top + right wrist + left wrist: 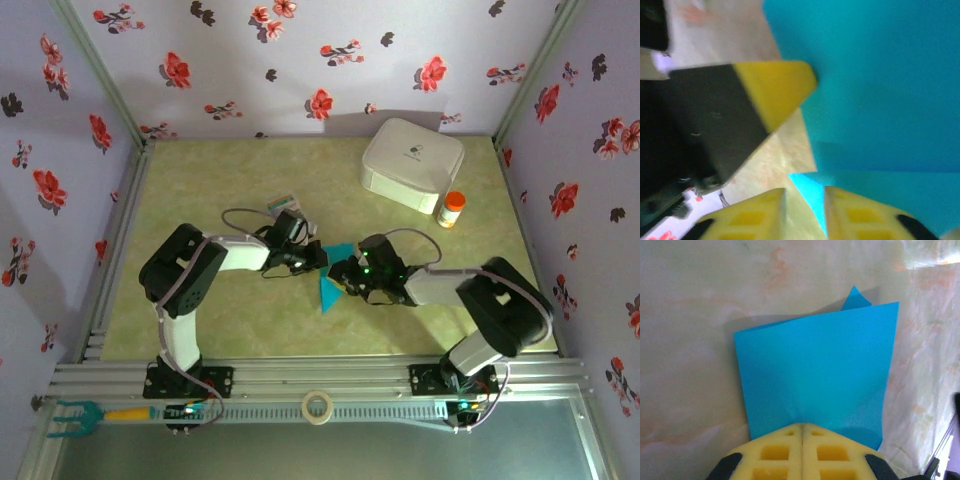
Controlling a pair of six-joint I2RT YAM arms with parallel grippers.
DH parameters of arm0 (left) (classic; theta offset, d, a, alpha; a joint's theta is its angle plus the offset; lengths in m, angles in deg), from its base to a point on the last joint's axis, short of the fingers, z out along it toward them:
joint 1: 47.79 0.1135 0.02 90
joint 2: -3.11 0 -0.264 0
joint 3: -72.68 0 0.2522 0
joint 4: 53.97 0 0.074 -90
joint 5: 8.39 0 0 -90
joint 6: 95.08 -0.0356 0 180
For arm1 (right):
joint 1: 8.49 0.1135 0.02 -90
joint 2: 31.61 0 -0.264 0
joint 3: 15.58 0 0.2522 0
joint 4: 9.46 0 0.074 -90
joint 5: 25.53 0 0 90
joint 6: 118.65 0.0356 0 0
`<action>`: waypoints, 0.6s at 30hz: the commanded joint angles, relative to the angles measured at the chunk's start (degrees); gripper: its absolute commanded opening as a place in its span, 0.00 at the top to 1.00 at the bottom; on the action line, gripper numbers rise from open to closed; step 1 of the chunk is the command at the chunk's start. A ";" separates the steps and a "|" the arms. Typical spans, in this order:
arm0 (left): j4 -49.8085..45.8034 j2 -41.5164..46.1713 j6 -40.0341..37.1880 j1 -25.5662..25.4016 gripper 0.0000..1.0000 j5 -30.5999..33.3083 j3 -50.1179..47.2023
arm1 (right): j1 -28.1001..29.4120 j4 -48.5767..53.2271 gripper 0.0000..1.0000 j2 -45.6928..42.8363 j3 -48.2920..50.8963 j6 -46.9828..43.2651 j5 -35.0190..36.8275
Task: Fold a paper plane with a square sheet of paper (pick it up from the middle)
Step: Move the paper to the center of the table.
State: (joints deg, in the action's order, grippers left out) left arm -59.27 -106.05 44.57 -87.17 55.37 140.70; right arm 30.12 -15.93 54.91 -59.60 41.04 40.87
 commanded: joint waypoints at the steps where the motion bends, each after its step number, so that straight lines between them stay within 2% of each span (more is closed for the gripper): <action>1: -2.23 -0.75 0.04 -0.22 0.98 -0.41 -2.03 | -3.82 5.71 0.66 -5.17 2.37 -2.26 2.44; 5: -2.47 -0.53 -0.56 -0.22 0.97 -0.77 -2.14 | -8.84 9.57 0.58 -9.16 4.89 -3.30 2.46; 7: -2.49 -0.29 -0.78 -0.18 0.98 -0.88 -2.14 | -10.40 10.33 0.57 -9.48 5.21 -3.75 1.58; 18: -2.33 0.62 -0.98 -0.18 0.97 -1.22 -2.29 | -11.90 6.48 0.58 -2.15 2.01 -6.40 -4.26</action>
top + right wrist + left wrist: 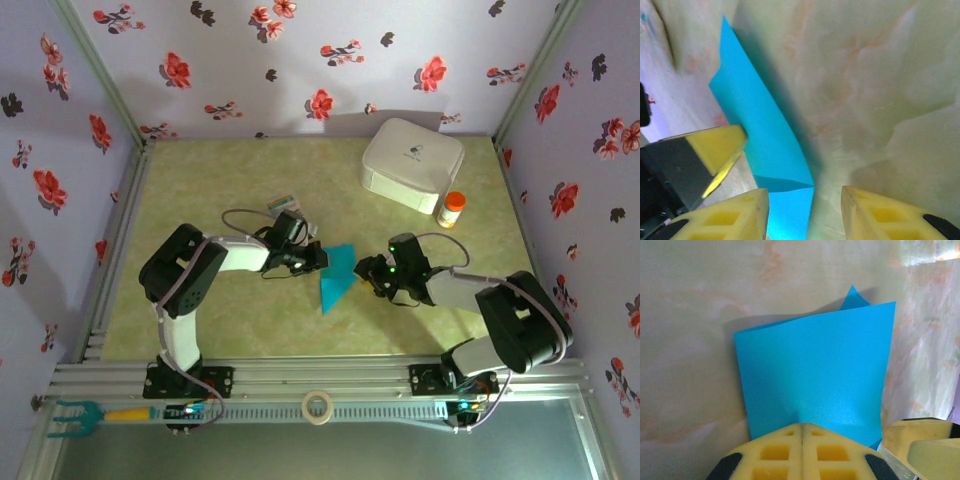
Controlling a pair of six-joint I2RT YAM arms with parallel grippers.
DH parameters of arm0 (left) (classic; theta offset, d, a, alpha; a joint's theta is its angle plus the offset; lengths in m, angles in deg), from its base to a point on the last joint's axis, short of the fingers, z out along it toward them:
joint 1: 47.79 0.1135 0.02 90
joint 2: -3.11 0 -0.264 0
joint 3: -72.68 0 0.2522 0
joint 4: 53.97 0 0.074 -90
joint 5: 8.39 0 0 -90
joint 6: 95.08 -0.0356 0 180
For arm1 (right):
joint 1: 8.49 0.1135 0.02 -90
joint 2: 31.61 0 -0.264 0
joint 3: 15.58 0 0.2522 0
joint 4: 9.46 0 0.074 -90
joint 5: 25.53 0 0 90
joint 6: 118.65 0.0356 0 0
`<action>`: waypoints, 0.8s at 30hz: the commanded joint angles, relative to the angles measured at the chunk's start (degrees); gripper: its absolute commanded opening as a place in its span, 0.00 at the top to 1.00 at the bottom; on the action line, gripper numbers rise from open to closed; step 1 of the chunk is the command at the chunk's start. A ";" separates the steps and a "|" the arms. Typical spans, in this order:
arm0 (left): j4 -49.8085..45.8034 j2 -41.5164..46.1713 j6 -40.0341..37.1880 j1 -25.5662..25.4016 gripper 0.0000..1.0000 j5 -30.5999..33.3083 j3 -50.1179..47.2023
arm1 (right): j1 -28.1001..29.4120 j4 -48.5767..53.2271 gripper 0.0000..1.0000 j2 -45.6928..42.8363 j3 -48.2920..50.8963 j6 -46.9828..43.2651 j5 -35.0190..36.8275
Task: Fold a paper plane with a square sheet of paper (pick it up from the middle)
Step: Move the paper to the center of the table.
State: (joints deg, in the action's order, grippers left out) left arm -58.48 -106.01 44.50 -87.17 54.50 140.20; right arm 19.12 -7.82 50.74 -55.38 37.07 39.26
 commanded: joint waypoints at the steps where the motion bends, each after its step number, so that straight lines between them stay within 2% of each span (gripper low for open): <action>1: -3.11 0.63 -1.03 -0.18 0.97 -0.46 -1.69 | -1.27 -1.51 0.58 2.72 -2.78 -2.90 -3.54; 10: -3.04 0.76 -0.86 -0.18 0.97 -0.58 -1.81 | -2.06 -5.81 0.61 5.36 -3.57 -2.60 -6.01; 19: -3.74 0.93 -1.23 -0.18 0.97 -0.59 -1.28 | -4.65 -5.64 0.61 7.14 -6.80 -7.32 -11.44; 24: -3.82 0.94 -1.14 -0.11 0.97 -0.65 -1.09 | -5.70 -7.91 0.63 9.67 -7.53 -6.85 -13.61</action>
State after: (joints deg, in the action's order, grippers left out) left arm -58.52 -105.79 44.33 -87.17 53.91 139.83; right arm 14.16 -14.09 58.74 -61.68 31.62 28.55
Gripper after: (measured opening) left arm 0.046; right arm 0.374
